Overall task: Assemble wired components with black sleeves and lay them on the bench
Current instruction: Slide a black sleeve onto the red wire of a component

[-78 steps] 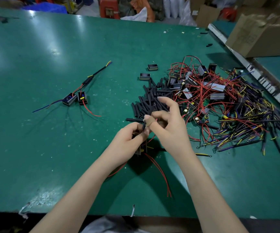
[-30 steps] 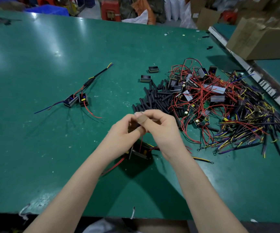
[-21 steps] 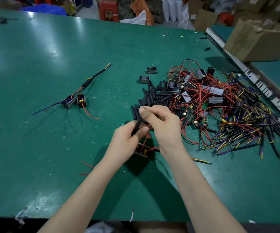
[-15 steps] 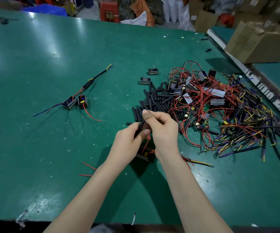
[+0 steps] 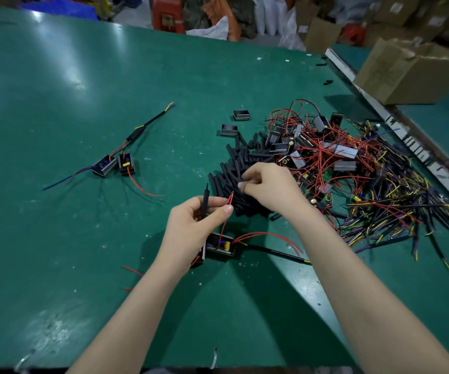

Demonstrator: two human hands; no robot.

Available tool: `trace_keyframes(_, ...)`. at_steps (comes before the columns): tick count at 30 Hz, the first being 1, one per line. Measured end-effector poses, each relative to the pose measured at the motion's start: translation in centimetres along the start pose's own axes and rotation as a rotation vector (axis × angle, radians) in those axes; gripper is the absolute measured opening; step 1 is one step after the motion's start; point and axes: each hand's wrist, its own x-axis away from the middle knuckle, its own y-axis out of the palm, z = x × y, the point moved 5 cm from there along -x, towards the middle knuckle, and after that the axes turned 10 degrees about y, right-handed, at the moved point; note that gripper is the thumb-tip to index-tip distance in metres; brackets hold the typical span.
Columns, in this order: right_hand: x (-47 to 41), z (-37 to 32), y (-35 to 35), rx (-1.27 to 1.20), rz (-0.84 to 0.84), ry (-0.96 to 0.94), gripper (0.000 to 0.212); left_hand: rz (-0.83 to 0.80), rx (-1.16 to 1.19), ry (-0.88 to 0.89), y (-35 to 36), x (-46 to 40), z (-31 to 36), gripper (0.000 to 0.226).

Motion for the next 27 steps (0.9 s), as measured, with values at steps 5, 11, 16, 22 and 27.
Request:
trace_keyframes(5, -0.2, -2.2, 1.1, 0.130, 0.006, -0.117, 0.022, -0.055, -0.049, -0.008, -0.2, 0.2, -0.1, 0.020)
trace_keyframes(11, 0.8, -5.2, 3.8, 0.491, -0.098, -0.391, 0.027, -0.019, 0.003, 0.036, -0.4, 0.3, -0.1, 0.016)
trace_keyframes(16, 0.1, -4.4, 2.6, 0.293, -0.040, -0.354, 0.018, -0.048, 0.025, 0.039, -0.5, 0.2, 0.1, 0.017)
trace_keyframes(22, 0.6, 0.2, -0.1, -0.473, 0.093, -0.068, 0.012, -0.024, 0.059, 0.039, -0.4, 0.3, 0.2, 0.013)
trace_keyframes(27, 2.7, 1.0, 0.4, -1.104, -0.130, -0.019, 0.028, -0.050, 0.061, 0.042, -0.3, 0.4, 0.2, 0.015)
